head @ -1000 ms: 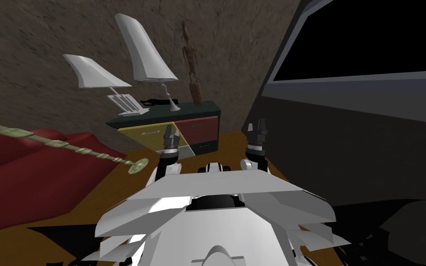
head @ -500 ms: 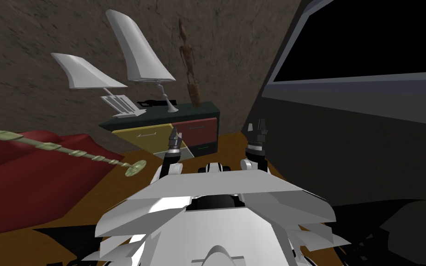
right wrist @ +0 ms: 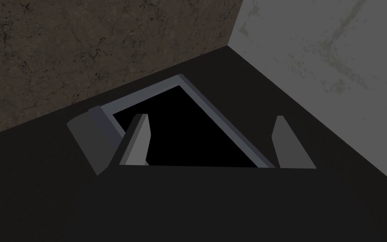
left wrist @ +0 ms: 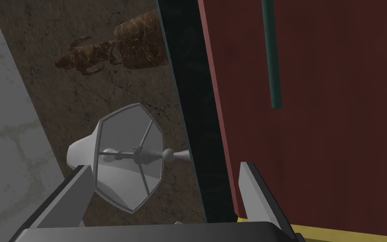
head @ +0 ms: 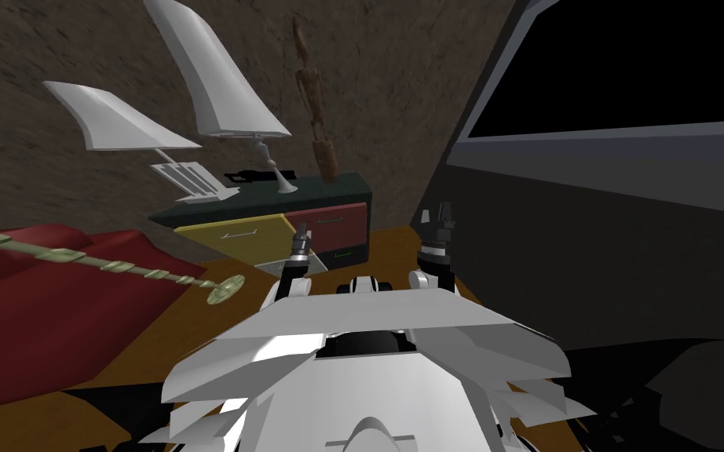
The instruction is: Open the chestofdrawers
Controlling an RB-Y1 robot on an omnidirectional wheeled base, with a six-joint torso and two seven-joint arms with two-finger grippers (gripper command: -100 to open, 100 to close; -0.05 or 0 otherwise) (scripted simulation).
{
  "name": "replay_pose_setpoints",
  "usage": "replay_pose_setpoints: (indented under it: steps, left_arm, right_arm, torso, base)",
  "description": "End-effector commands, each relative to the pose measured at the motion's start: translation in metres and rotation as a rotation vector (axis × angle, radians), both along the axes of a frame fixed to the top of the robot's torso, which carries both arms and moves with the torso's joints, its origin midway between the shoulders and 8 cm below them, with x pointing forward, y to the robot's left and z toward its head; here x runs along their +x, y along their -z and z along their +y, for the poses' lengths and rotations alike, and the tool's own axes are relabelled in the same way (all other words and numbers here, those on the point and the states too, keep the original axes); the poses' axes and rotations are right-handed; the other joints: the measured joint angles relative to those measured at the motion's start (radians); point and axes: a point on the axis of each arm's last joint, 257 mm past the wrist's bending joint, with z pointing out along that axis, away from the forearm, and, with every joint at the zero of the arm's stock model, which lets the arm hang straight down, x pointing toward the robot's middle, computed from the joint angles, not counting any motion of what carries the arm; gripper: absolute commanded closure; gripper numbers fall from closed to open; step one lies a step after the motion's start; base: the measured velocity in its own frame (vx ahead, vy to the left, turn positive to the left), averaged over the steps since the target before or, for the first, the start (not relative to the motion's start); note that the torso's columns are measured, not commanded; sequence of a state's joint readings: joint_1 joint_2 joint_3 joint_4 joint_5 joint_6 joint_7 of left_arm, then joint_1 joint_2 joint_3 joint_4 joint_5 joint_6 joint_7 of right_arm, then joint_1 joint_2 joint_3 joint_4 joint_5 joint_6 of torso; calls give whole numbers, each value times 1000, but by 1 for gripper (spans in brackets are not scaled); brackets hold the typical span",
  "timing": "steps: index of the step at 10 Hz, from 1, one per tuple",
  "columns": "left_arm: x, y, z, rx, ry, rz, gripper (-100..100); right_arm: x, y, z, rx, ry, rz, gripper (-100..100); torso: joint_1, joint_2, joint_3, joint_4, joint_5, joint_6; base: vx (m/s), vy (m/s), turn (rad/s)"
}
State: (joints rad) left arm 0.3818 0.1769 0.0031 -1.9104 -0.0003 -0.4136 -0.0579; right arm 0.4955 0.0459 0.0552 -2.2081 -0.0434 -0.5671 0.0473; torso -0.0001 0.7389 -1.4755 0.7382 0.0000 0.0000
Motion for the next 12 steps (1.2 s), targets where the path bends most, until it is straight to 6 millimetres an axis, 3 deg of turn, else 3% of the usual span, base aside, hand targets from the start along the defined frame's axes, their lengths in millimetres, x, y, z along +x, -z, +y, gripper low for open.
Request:
replay_pose_setpoints:
  steps: [1, 7, 12]
  left_arm:
    - [7, 19, 7, -3, -14, 43, -100]
    - [20, 70, 10, -69, -58, 142, -100]
    - [24, 88, -7, -196, -92, 163, -100]
  right_arm:
    - [0, 0, 0, 0, 0, 0, 0]
    - [0, 0, 0, 0, 0, 0, 0]
    - [0, 0, 0, 0, 0, 0, 0]
  torso:
    - [1, 0, 0, 0, 0, 0]
    - [0, -1, -1, 0, 0, 0]
    - [1, 0, 0, 0, 0, 0]
  base:
    - [63, -17, 0]
    - [78, -40, 2]
    - [36, -16, 1]
